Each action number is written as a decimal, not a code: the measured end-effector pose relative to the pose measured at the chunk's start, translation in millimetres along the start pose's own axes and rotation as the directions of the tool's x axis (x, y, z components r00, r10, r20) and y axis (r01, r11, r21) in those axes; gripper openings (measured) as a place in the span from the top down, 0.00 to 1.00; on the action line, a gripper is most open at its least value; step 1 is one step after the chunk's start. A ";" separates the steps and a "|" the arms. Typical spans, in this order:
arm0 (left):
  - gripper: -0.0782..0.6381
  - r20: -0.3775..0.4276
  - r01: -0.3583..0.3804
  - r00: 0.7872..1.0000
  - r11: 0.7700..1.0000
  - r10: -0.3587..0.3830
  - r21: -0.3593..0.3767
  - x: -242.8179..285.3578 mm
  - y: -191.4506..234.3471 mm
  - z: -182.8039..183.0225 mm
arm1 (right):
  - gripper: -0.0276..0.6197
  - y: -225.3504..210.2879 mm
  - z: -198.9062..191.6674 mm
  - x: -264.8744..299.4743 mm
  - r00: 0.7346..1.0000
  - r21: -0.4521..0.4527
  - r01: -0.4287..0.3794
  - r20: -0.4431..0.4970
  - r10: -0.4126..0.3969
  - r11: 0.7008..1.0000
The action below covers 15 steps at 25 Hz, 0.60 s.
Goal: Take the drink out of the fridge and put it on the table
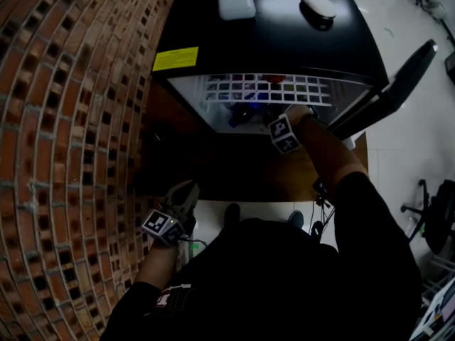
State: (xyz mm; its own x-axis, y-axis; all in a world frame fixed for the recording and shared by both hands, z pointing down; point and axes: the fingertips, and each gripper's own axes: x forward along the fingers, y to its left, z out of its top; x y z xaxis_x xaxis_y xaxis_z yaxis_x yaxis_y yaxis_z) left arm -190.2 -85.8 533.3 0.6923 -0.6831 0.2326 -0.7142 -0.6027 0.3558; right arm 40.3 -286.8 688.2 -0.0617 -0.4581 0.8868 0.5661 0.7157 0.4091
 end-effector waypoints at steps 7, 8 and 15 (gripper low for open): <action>0.90 0.008 0.006 1.000 1.000 -0.006 0.001 0.7 3.8 -0.5 | 0.49 -1.1 14.5 -41.4 0.974 0.209 0.141 0.149 -0.174 0.968; 0.90 0.021 0.014 1.000 1.000 -0.014 0.005 3.7 0.6 4.6 | 0.50 -0.2 16.9 -52.2 0.964 0.254 0.158 0.171 -0.205 0.954; 0.90 0.032 0.057 0.998 0.998 -0.058 0.026 12.3 -19.5 16.4 | 0.50 31.1 26.1 -151.0 0.836 0.729 0.074 0.327 -0.441 0.681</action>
State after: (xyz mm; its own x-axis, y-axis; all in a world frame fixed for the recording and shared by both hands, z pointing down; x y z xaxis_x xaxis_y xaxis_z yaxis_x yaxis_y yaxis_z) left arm -169.5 -89.2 514.3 0.7291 -0.6595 0.1828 -0.6758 -0.6516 0.3445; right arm 45.7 -181.5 572.6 -0.5701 -0.5258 0.6313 -0.2182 0.8377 0.5007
